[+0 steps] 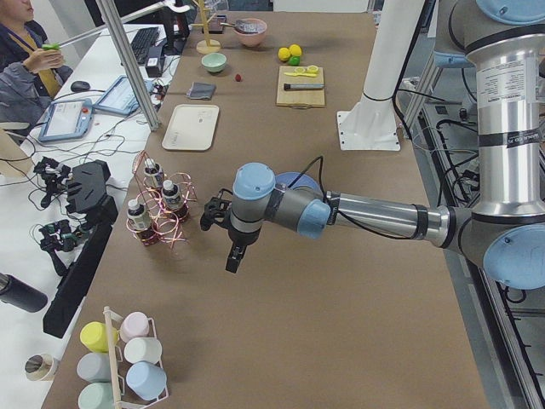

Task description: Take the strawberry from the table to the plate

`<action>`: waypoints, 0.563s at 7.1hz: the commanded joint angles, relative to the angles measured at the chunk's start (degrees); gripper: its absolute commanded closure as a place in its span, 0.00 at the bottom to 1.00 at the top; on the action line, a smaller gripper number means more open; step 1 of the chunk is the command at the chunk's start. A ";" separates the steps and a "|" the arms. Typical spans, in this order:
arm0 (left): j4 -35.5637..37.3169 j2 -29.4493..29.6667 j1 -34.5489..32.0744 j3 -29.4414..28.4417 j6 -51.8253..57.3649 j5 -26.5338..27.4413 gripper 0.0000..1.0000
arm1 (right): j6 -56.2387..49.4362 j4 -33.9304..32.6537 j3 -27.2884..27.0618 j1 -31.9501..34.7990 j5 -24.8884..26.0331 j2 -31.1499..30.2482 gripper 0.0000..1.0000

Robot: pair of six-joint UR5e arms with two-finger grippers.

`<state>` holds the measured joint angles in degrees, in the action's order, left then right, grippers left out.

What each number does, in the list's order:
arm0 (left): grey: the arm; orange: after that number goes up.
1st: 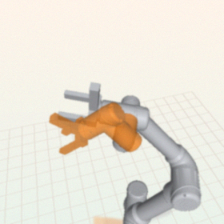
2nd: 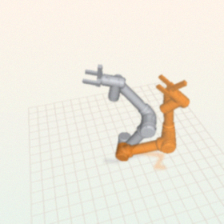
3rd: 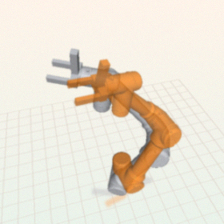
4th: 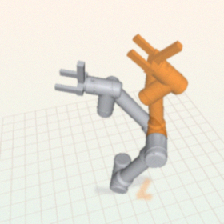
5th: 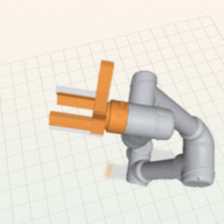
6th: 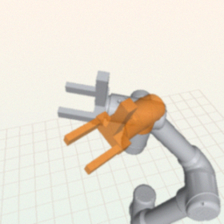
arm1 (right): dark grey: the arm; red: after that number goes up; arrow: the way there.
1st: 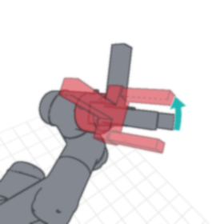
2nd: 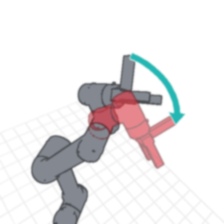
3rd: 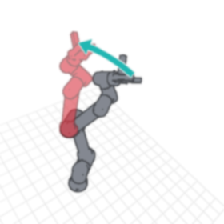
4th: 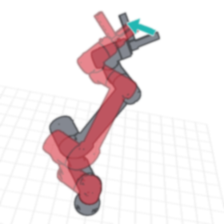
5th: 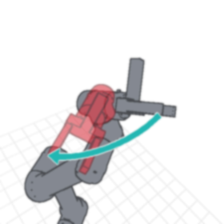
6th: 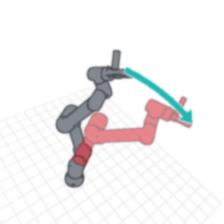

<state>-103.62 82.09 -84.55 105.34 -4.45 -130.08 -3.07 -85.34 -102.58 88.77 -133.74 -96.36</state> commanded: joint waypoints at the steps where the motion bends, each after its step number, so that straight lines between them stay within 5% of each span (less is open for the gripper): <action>1: -1.14 -0.09 0.09 -0.40 0.15 0.09 0.03 | 0.08 -0.09 -0.43 0.00 -0.29 -0.41 0.00; 4: -3.43 -0.36 0.43 -1.71 -0.11 -0.08 0.03 | -0.01 -0.09 0.09 0.09 -0.30 -0.67 0.00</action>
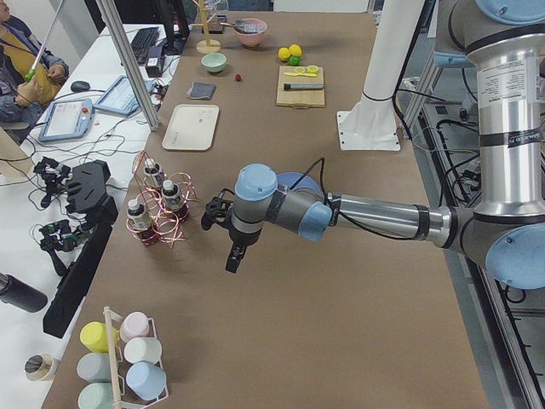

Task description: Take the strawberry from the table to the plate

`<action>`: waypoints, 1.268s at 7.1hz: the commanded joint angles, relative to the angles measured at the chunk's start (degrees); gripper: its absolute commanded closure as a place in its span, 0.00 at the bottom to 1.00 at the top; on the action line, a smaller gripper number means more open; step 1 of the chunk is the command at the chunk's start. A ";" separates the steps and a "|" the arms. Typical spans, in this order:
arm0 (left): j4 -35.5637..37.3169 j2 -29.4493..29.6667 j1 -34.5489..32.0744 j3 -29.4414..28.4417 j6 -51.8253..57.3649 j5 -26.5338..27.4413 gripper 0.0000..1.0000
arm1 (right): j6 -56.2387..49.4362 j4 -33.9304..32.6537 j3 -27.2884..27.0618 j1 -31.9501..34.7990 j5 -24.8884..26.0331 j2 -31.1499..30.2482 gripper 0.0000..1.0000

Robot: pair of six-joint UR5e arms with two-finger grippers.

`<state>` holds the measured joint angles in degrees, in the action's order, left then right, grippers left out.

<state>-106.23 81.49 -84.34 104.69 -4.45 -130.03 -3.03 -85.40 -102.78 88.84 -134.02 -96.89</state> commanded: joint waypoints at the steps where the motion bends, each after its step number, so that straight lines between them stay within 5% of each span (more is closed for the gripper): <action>1: -0.91 -0.36 0.14 -0.11 -0.12 -0.57 0.03 | -0.05 -0.02 0.38 0.02 -0.01 -0.06 0.00; 4: -0.73 -1.15 0.32 0.96 -0.12 -0.66 0.03 | -0.05 -0.02 0.56 -0.07 -2.12 -0.14 0.00; 6: -1.78 -0.11 5.12 1.13 -8.66 -5.81 0.03 | -0.05 -0.02 0.56 -0.07 -1.86 0.12 0.00; 9: -17.85 -2.48 17.94 0.78 -30.48 -4.01 0.03 | 5.27 0.06 0.65 -1.03 -1.59 2.22 0.00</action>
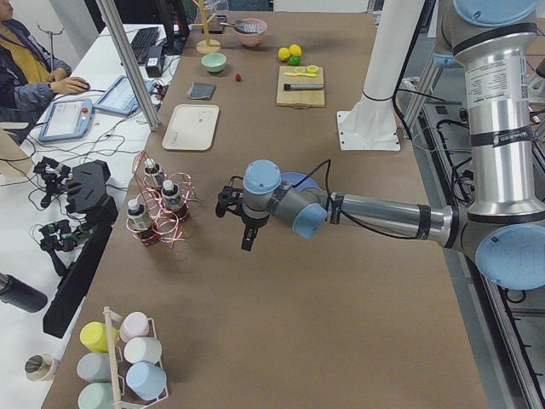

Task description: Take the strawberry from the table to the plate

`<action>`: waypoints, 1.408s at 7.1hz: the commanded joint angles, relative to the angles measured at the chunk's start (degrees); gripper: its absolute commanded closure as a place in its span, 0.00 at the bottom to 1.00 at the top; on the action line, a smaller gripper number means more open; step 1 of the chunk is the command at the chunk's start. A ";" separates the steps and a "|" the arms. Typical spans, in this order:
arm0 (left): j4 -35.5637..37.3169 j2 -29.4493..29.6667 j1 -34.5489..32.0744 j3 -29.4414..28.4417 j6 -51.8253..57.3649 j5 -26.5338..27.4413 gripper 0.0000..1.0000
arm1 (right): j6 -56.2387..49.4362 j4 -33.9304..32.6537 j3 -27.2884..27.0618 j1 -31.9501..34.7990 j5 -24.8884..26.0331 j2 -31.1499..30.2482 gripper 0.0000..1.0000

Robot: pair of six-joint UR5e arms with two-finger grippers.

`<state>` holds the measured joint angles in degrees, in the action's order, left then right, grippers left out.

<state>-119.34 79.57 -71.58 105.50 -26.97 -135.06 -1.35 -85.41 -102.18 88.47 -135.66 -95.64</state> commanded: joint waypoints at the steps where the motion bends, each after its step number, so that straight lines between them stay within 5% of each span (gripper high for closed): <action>1: -8.67 -0.47 9.05 -0.12 -15.06 1.98 0.03 | 4.85 -0.02 0.05 -1.53 -0.05 1.68 0.00; 5: -17.57 -0.38 28.83 -0.38 -34.77 16.64 0.14 | 8.20 -0.02 3.02 -4.17 -0.14 5.88 0.00; 8: -21.00 -0.55 32.38 -3.97 -36.05 19.22 0.22 | 9.42 -0.02 3.65 -4.79 -0.13 7.04 0.00; 9: -22.67 -0.38 32.38 -5.03 -36.22 19.22 0.33 | 9.69 -0.02 3.56 -4.88 -0.31 7.04 0.00; 10: -22.60 -0.47 32.38 -5.13 -36.31 19.22 0.75 | 10.30 0.07 3.30 -5.14 -0.31 7.04 0.00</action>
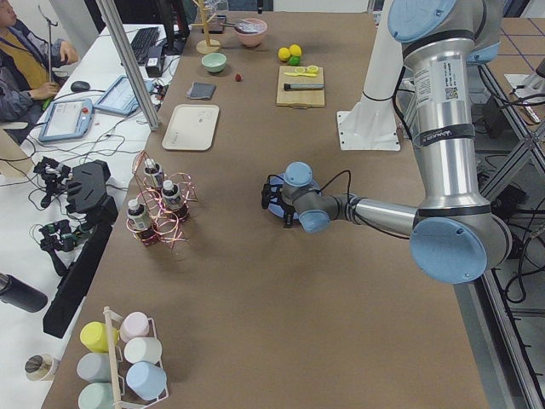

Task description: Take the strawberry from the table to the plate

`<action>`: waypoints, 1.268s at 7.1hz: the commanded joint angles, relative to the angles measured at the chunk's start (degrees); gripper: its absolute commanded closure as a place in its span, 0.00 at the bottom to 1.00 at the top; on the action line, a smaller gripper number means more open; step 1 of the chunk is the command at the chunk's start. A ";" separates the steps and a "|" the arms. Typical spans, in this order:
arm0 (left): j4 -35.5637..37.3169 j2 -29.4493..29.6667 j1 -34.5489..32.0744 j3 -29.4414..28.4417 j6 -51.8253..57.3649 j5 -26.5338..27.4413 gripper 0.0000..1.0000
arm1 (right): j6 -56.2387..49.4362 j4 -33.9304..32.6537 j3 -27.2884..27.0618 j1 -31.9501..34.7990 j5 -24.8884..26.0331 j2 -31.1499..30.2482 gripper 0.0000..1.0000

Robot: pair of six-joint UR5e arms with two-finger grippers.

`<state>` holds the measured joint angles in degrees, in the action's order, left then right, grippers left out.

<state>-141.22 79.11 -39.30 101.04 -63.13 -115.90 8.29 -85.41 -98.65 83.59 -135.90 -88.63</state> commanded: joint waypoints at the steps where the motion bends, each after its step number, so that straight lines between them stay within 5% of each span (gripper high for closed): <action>1: -0.81 0.08 0.10 -0.50 -0.24 -0.38 1.00 | 0.68 -0.02 0.12 -0.79 0.02 0.74 0.00; 4: -3.46 1.91 -0.16 1.51 -3.81 -5.10 1.00 | 8.03 0.07 3.71 -5.87 0.54 8.27 0.00; 5: -3.28 4.97 -0.51 1.87 -8.54 -6.26 1.00 | 10.41 1.11 8.78 -8.16 1.33 13.61 0.00; 7: 4.84 17.93 -0.17 1.70 -17.33 -5.40 1.00 | 23.79 15.28 16.88 -14.65 3.52 17.78 0.01; 9: 17.32 31.74 5.94 0.05 -21.49 1.34 1.00 | 33.07 18.61 19.36 -20.64 9.06 21.37 0.02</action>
<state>-131.03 102.57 -37.22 102.29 -81.92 -118.34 35.78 -68.91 -81.37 66.12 -129.42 -69.83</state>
